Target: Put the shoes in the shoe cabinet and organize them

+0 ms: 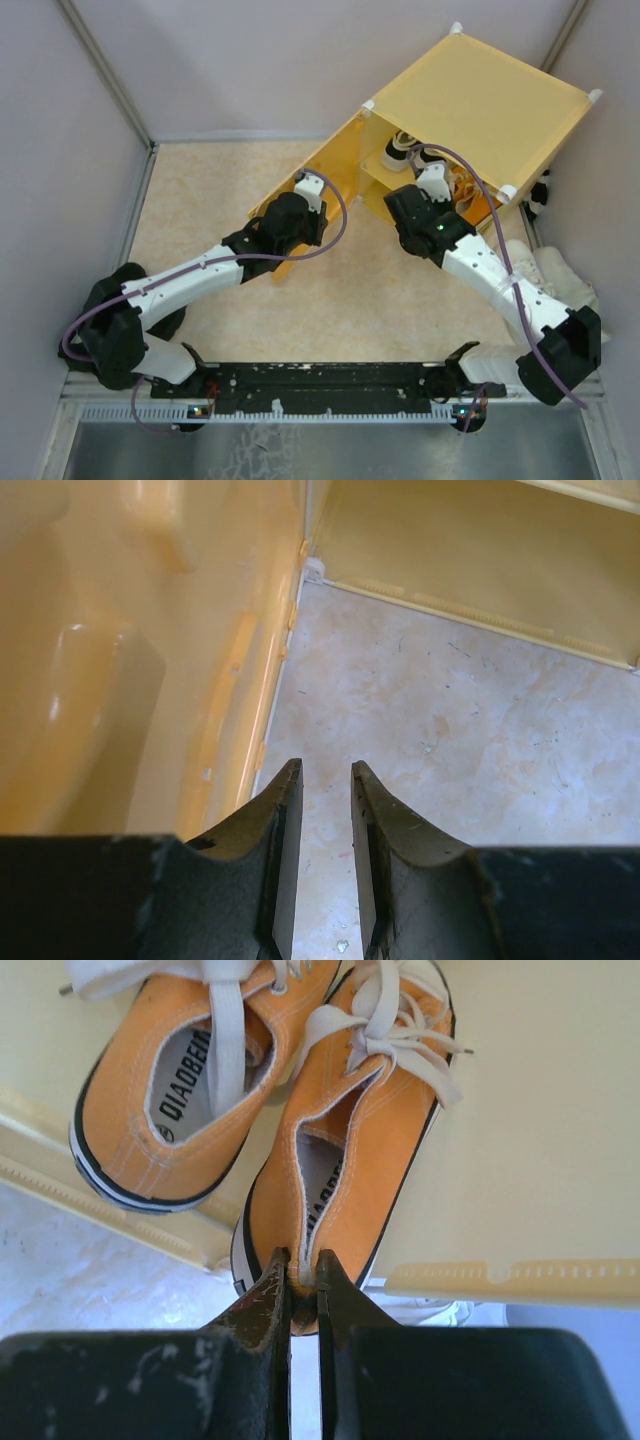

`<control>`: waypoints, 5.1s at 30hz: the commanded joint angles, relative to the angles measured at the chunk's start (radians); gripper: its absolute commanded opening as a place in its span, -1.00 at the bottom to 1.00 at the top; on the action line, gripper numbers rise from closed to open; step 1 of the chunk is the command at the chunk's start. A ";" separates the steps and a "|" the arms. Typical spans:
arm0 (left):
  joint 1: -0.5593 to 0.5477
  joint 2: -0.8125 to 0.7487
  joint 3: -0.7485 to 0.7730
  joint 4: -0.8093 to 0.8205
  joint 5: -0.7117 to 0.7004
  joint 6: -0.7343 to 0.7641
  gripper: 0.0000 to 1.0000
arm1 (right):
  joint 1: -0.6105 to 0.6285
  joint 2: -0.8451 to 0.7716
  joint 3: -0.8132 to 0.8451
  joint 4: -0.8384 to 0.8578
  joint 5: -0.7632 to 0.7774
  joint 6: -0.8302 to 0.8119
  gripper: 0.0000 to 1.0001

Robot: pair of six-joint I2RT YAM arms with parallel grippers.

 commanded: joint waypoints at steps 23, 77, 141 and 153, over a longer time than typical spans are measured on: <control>-0.013 0.014 -0.008 0.019 -0.034 0.001 -0.37 | -0.125 -0.056 -0.231 0.597 0.201 -0.210 -1.00; -0.025 -0.042 -0.001 0.031 0.124 0.009 0.45 | -0.228 -0.202 0.603 -0.294 0.013 0.048 0.38; -0.027 -0.137 -0.065 0.117 0.286 -0.076 0.45 | -1.158 -0.238 -0.323 0.056 -0.688 0.380 0.62; -0.034 -0.132 -0.069 0.109 0.267 -0.064 0.45 | -1.211 -0.104 -0.377 0.230 -0.683 0.380 0.57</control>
